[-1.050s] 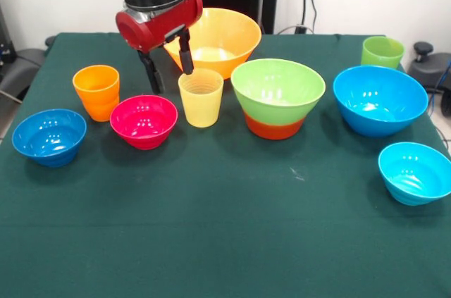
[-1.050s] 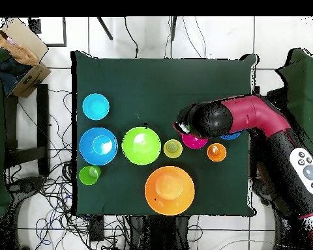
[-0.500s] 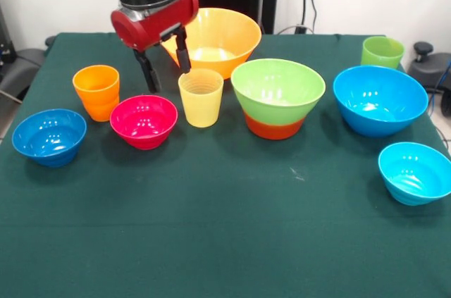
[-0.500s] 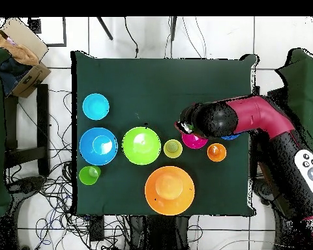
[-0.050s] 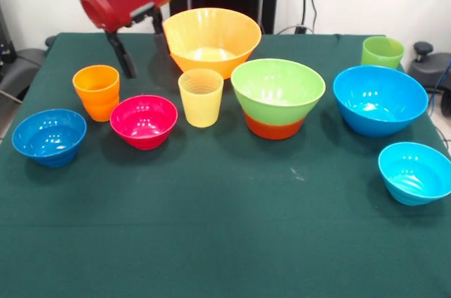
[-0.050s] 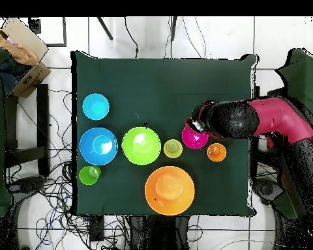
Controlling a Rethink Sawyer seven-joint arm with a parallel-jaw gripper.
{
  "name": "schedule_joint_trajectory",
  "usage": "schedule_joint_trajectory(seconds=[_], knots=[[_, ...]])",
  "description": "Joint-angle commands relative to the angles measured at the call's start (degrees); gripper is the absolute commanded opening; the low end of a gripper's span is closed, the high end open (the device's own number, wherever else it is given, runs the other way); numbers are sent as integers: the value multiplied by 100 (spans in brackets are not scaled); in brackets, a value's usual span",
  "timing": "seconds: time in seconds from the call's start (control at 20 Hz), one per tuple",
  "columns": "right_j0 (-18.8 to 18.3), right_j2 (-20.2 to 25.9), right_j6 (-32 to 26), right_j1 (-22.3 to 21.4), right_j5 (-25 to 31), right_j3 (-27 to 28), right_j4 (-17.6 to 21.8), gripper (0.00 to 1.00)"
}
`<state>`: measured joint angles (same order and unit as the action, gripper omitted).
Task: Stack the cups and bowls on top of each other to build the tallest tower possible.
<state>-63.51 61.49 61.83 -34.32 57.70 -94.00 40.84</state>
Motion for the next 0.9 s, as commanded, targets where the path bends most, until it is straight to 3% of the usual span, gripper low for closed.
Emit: schedule_joint_trajectory(seconds=[0.05,0.35,0.6,0.75,0.9], knots=[[20,6,-2103,12,303,-276,299,100],[430,-361,-1491,195,112,-197,511,100],[785,-415,-1065,619,192,273,94,100],[1476,-733,63,779,-33,733,89,100],[2287,-1160,1075,723,238,1401,65,100]])
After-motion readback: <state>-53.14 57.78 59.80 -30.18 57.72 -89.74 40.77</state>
